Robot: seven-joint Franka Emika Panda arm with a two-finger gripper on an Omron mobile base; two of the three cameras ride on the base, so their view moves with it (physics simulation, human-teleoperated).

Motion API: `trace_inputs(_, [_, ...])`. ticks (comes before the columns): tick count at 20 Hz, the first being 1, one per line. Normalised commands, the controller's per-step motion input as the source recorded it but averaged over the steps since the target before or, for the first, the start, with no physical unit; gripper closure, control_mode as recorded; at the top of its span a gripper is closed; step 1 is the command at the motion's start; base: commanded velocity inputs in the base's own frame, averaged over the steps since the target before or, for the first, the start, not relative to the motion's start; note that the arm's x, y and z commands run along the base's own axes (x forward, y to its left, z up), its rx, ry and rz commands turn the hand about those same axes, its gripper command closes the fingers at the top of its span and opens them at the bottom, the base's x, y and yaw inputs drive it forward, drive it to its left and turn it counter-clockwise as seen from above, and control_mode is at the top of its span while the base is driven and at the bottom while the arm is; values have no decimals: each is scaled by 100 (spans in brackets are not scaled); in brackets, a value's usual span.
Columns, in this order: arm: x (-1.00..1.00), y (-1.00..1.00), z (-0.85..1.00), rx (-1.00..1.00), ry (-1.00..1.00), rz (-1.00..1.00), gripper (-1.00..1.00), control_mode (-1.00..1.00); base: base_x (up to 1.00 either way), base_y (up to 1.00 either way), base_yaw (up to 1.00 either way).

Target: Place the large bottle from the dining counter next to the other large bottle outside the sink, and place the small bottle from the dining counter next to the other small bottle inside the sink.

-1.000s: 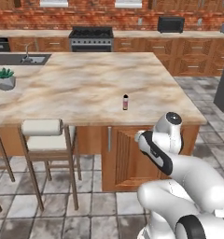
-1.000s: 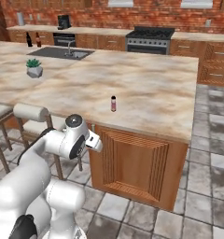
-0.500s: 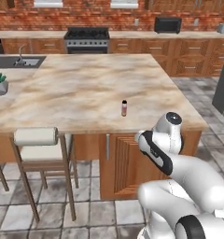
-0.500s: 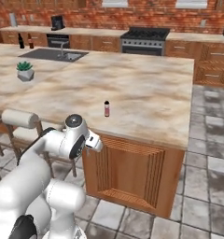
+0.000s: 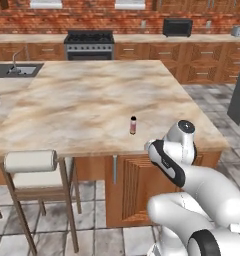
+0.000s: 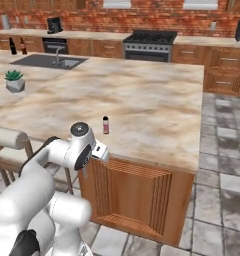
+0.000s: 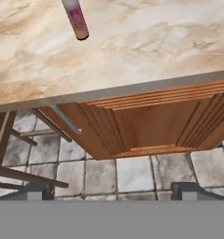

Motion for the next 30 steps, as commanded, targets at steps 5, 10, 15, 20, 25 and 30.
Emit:
trace_inputs(5, [0,0,0,0,0,0,-100,100,39,17,-3])
trace_inputs(10, [0,0,0,0,0,0,-100,100,37,29,-1])
trace_inputs(15, [0,0,0,0,0,0,-100,100,35,41,0])
trace_inputs(20, [0,0,0,0,0,0,-100,100,45,21,-1])
trace_inputs(25, [0,0,0,0,0,0,-100,100,53,2,-3])
trace_inputs(30, [0,0,0,0,0,0,-100,100,45,6,-3])
